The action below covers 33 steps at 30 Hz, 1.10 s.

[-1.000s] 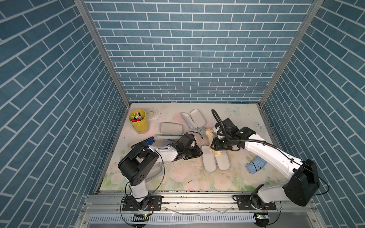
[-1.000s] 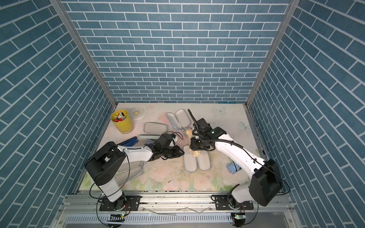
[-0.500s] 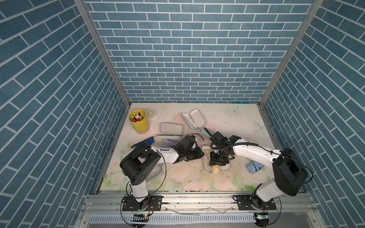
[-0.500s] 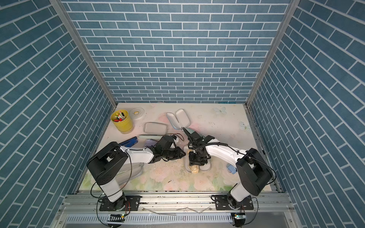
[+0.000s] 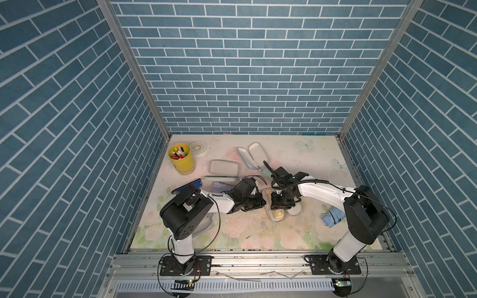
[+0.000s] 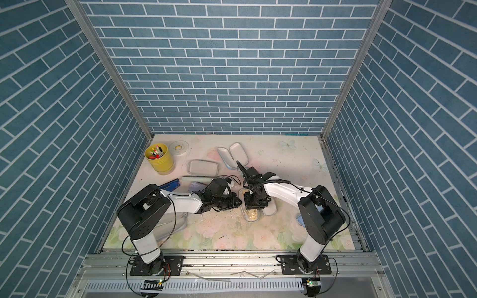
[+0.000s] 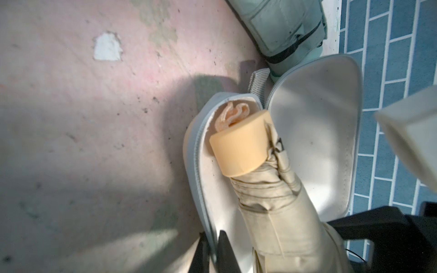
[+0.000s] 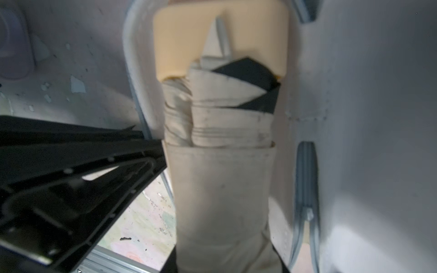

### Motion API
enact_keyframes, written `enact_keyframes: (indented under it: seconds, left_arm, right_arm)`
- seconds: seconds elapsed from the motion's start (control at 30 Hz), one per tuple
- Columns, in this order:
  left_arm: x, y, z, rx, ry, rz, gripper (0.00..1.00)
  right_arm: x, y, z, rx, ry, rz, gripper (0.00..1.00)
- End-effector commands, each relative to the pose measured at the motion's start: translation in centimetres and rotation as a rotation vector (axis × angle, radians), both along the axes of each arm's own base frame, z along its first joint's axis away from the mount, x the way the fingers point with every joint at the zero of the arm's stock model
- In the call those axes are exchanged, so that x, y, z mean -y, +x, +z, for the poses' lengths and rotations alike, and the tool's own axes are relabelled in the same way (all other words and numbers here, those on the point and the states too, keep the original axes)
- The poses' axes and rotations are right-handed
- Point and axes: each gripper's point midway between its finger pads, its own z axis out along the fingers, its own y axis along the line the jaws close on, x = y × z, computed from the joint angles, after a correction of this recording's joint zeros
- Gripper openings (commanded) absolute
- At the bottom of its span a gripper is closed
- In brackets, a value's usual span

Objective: Put umbrellas into zippered umbrella sleeves
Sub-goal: Place the umbrella in the umbrella sleeve, then close the umbrella sleeve at the center of the board.

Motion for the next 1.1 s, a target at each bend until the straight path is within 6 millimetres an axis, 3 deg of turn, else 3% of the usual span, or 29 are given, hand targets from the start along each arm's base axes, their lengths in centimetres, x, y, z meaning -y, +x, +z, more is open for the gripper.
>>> enact_keyframes:
  seconds: [0.0, 0.13, 0.27, 0.37, 0.57, 0.7, 0.8, 0.9, 1.0, 1.07]
  left_arm:
    - [-0.1, -0.9, -0.6, -0.010, 0.018, -0.037, 0.09]
    - [-0.1, -0.9, -0.5, -0.003, 0.023, -0.044, 0.07]
    - [-0.1, -0.8, -0.3, -0.004, 0.020, -0.041, 0.07]
    - [-0.1, -0.9, -0.3, -0.005, 0.021, -0.039, 0.07]
    - [-0.1, -0.9, -0.3, -0.005, 0.022, -0.042, 0.07]
    - [0.0, -0.9, -0.2, -0.001, 0.017, -0.043, 0.07]
    - [-0.3, -0.9, 0.1, 0.003, 0.031, -0.051, 0.07]
    - [-0.5, -1.1, -0.1, 0.004, 0.058, -0.077, 0.09]
    - [-0.3, -1.1, -0.2, 0.004, 0.062, -0.098, 0.09]
    - [-0.2, -1.1, -0.2, 0.002, 0.063, -0.107, 0.09]
  right_arm:
    - [0.5, 0.6, -0.3, 0.031, -0.057, 0.080, 0.17]
    - [0.8, 0.5, -1.3, 0.025, -0.076, 0.100, 0.22]
    - [0.4, 0.3, -1.8, 0.021, -0.074, 0.089, 0.50]
    - [0.6, 0.2, -1.2, 0.026, -0.072, 0.089, 0.60]
    - [1.4, 0.0, 2.0, 0.069, -0.071, 0.079, 0.61]
    - [1.2, -0.1, 1.0, 0.044, -0.072, 0.074, 0.52]
    - [2.2, 1.3, 3.6, 0.102, 0.008, 0.002, 0.51]
    - [5.3, 2.5, 6.8, 0.157, 0.082, -0.093, 0.56]
    - [8.6, 2.5, 6.3, 0.142, 0.078, -0.167, 0.64]
    - [9.2, 2.3, 5.0, 0.101, 0.136, -0.206, 0.69]
